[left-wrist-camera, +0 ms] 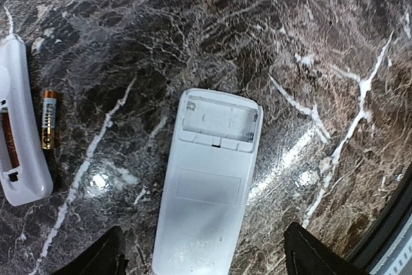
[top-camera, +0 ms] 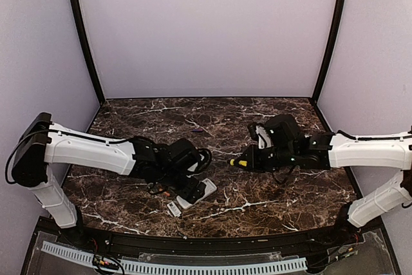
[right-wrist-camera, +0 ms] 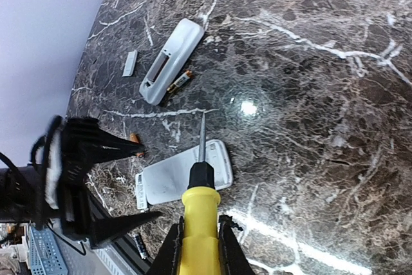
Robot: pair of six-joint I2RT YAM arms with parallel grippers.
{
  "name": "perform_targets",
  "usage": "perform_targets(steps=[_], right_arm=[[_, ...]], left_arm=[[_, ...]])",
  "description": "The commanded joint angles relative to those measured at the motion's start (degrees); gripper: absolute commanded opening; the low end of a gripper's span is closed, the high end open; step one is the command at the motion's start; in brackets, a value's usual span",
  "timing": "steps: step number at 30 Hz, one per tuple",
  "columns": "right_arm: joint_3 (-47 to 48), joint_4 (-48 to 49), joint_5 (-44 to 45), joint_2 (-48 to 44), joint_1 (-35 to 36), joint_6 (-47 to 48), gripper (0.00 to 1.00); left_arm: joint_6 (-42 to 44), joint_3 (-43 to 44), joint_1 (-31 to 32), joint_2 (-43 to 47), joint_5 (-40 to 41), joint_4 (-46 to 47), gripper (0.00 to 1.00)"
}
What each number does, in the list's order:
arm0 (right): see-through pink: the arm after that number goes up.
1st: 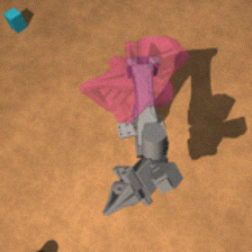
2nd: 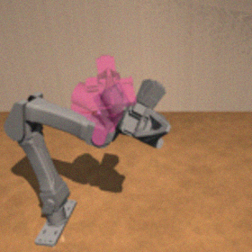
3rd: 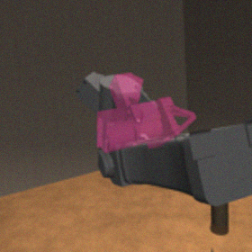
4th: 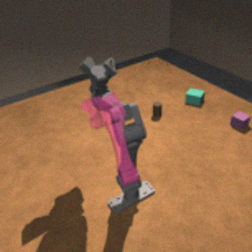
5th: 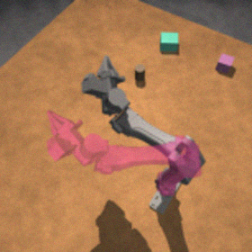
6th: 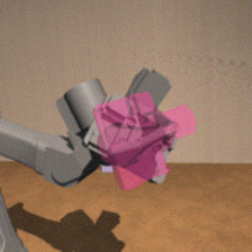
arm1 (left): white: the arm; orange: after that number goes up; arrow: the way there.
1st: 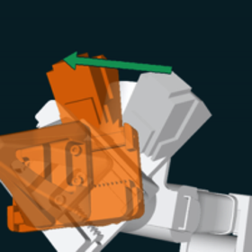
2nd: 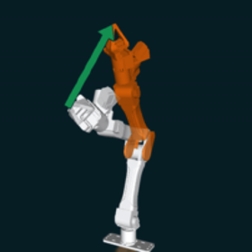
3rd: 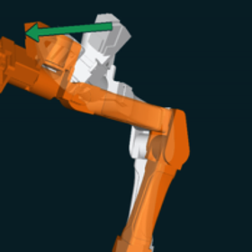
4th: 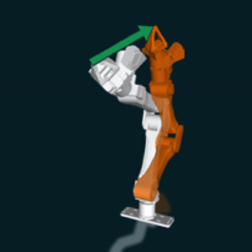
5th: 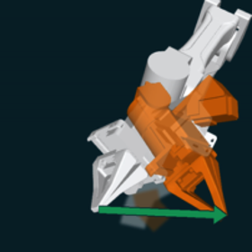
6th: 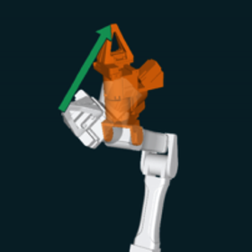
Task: Unload the batteries from the remote control
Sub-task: Place the screwdriver at the center of the board.
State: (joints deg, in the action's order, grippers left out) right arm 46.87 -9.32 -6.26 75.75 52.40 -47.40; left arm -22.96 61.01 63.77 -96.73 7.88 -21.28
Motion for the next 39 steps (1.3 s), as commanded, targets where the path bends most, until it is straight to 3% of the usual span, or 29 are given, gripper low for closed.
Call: perform_targets(steps=[1, 6, 11, 16, 20, 24, 26, 31, 39], right_arm=[[-4.2, 1.3, 3.3, -2.7, -1.9, -1.6, 0.00], [-5.4, 2.9, 4.2, -1.0, -2.3, -1.5, 0.00], [-5.1, 5.7, 5.5, 2.2, -2.3, -1.6, 0.00], [-6.0, 9.1, 6.0, 5.5, -2.3, -1.6, 0.00], [-6.3, 11.8, 6.1, 8.7, -2.3, -1.8, 0.00], [-7.5, 13.1, 6.0, 10.6, -2.3, -2.1, 0.03], [-7.6, 12.8, 6.1, 11.3, -2.3, -2.2, 0.09], [-8.6, 11.8, 8.0, 10.7, -2.3, -4.0, 0.33], [-8.2, 9.5, 9.8, 10.0, -2.3, -4.3, 0.50]], left_arm=[[-1.9, 1.2, -5.8, 8.0, -5.1, -2.9, 0.84], [0.9, 2.8, -16.0, 14.9, -13.2, -7.0, 0.89], [5.1, 6.8, -32.9, 18.0, -24.5, -12.8, 0.90], [8.3, 7.5, -45.9, 21.4, -25.6, -13.8, 0.90], [8.9, 5.6, -52.8, 24.6, -25.9, -10.5, 0.90], [11.7, 3.9, -53.6, 27.0, -17.2, -7.8, 0.90], [12.6, 2.8, -53.7, 27.9, -14.6, -6.5, 0.90], [13.2, 0.4, -53.7, 29.0, -14.9, -4.4, 0.90], [13.3, 0.2, -53.7, 28.9, -15.5, -4.2, 0.90]])
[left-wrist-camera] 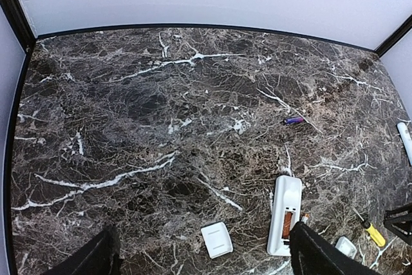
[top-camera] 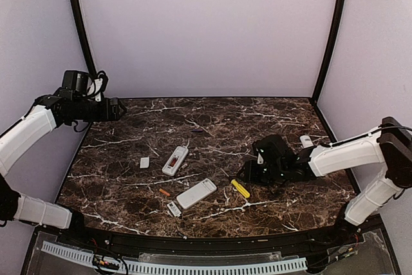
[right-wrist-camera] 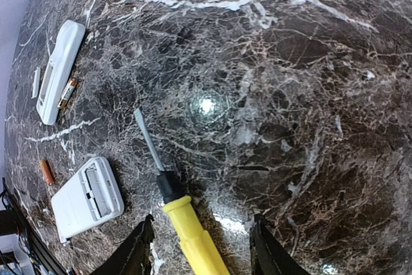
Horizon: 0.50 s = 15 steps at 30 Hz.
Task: Unload the batteries from the remote control
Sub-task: Place the screwdriver at the center of the board.
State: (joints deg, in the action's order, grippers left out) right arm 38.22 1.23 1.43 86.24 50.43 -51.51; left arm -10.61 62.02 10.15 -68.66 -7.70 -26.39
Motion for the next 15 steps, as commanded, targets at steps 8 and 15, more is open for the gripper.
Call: perform_targets(steps=[8, 15], right_arm=[[5.4, -16.2, 10.3, -7.5, -1.0, 4.4, 0.72], [9.5, -29.3, 12.0, -11.3, -9.6, 10.6, 0.97]], left_arm=[[0.0, 0.8, 0.0, 1.6, -2.9, 1.2, 0.90], [-0.7, 3.1, 0.0, 0.5, -4.3, 2.3, 0.90]])
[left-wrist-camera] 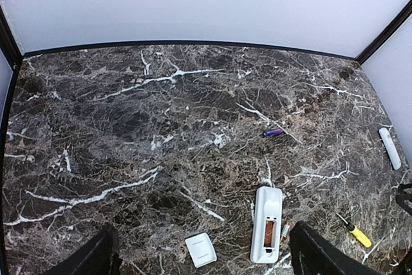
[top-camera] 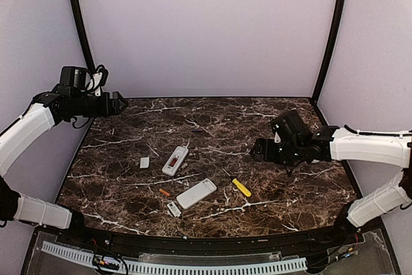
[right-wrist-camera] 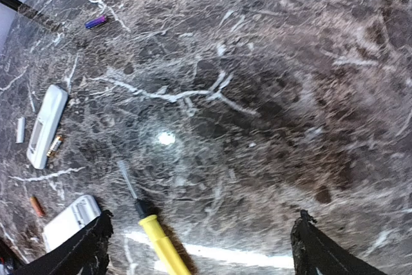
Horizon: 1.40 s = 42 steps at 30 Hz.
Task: Unload the batteries from the remote control
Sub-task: Place the screwdriver at the center of the board, then pick up the remote control from the corner of the board.
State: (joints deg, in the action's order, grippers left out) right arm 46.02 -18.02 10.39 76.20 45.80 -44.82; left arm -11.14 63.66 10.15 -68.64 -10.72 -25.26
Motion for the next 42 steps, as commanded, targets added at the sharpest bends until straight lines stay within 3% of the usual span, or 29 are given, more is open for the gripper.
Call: perform_targets(steps=[1, 8, 18, 31, 37, 42], right_arm=[[1.8, -11.3, 3.0, -1.6, -6.5, 4.1, 0.98], [1.8, -15.5, -0.7, -4.3, -20.7, 7.1, 0.99], [1.0, -13.1, -8.8, -3.2, -38.1, 12.6, 0.99], [4.0, -13.0, -8.2, 4.2, -39.8, 19.3, 0.93], [6.2, -15.3, -0.9, 7.8, -40.9, 21.0, 0.94], [7.6, -12.8, -3.1, 11.7, -43.0, 23.2, 0.90]], left_arm=[[0.0, 0.9, 0.0, 0.6, -0.7, 1.1, 0.90], [2.0, -2.1, 0.0, 4.6, 3.2, 0.0, 0.91], [1.0, -2.9, 0.0, 7.1, -1.0, 0.6, 0.91], [0.4, -3.1, 0.0, 6.8, -2.7, 0.9, 0.91], [0.0, -3.2, 0.0, 6.7, -3.5, 0.9, 0.91], [-0.1, -3.2, 0.0, 6.6, -4.1, 1.0, 0.91]])
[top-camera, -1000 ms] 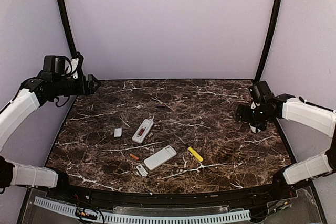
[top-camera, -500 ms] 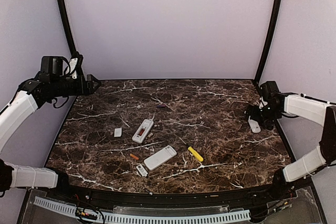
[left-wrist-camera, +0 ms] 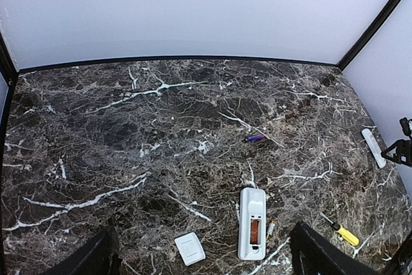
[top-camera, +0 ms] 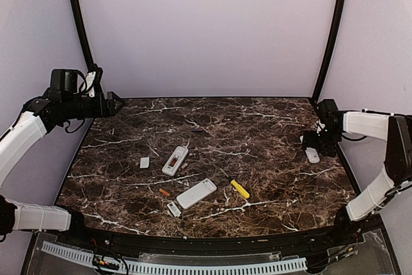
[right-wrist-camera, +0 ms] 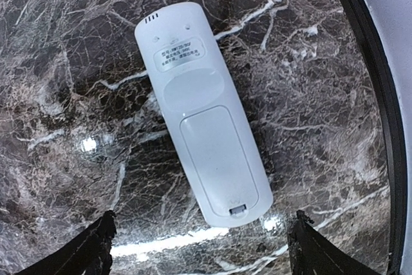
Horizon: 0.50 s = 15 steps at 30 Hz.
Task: Unload the batteries from the remote control
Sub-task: Pick up the remote control from the corner of the board.
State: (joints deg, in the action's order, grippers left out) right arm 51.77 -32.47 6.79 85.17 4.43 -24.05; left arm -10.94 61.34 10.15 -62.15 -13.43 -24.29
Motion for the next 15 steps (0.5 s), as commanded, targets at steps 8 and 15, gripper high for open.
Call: perform_targets(steps=[8, 15], right_arm=[[4.6, 4.0, -1.6, 9.7, -3.5, 6.3, 0.70], [5.6, 4.2, -2.1, 12.2, -3.5, 6.9, 0.54]], left_arm=[[-0.4, -1.0, 0.0, 0.1, -1.1, 0.0, 0.91], [-0.5, -0.9, 0.0, -0.7, -1.2, 0.1, 0.91]])
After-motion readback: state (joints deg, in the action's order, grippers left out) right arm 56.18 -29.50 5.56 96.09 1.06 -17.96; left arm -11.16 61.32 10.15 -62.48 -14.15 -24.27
